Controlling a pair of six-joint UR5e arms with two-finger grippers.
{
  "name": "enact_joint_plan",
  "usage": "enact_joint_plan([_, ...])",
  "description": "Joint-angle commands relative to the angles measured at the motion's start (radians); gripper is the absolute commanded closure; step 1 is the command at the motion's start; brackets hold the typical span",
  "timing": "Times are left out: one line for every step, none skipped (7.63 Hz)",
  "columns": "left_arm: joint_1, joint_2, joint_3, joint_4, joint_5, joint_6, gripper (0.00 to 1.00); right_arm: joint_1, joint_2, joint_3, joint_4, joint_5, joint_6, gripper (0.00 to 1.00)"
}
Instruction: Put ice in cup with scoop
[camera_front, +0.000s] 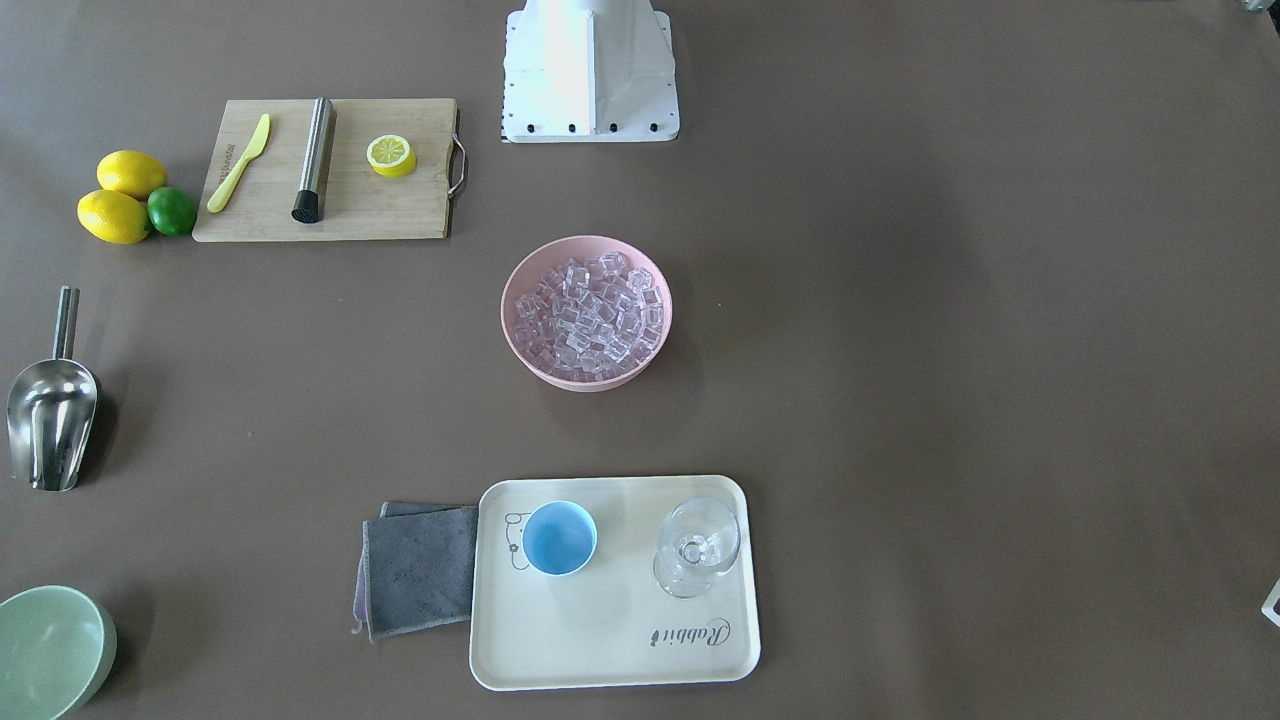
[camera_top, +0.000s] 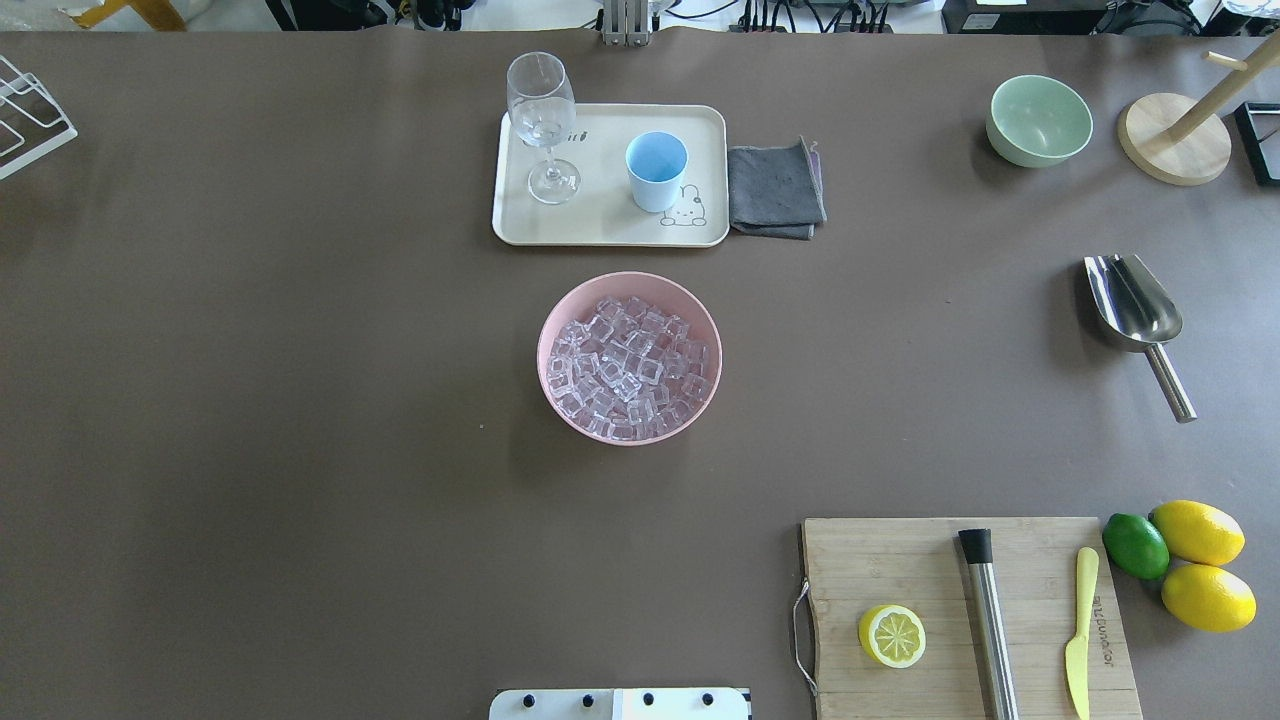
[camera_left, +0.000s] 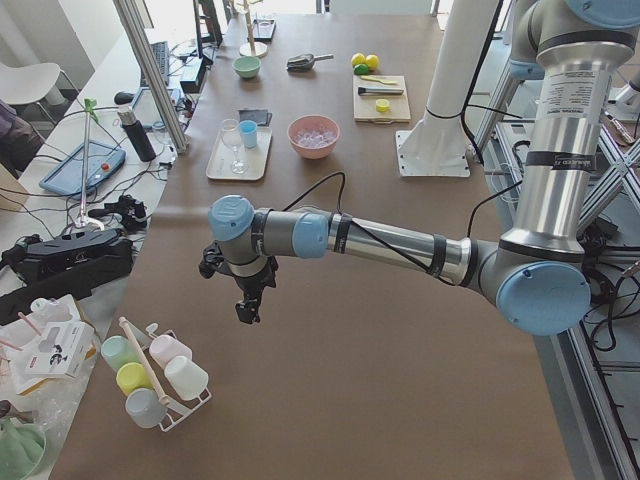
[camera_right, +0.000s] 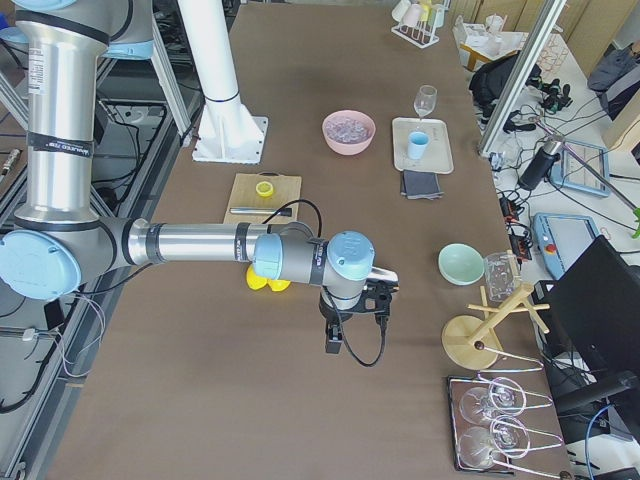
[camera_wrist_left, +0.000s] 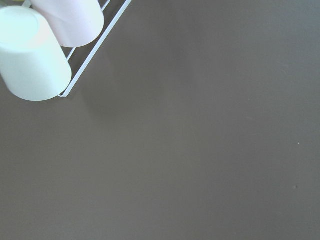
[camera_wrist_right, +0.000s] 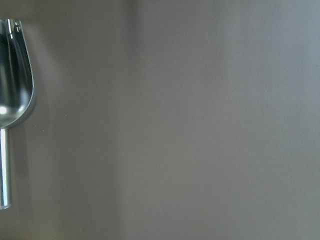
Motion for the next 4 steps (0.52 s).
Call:
enact_joint_plan([-0.046,-0.001,0.03,0.003,-0.031,0.085,0.01,-0.001,0.002,-0.007,0.0,0.004,0.002,0.0])
enact_joint_plan([-0.046,-0.003,0.032,0.003,-0.032,0.086,0.01,0.0,0.002,0.001,0.0,0.004,0.002,0.0])
enact_joint_plan([-0.046,-0.003,0.032,0.002,-0.032,0.086,0.01,-0.001,0.002,0.001,0.0,0.004,0.002,0.0])
enact_joint_plan([-0.045,-0.007,0.027,-0.001,-0.034,0.088,0.01,0.0,0.003,0.004,0.0,0.007,0.002,0.0])
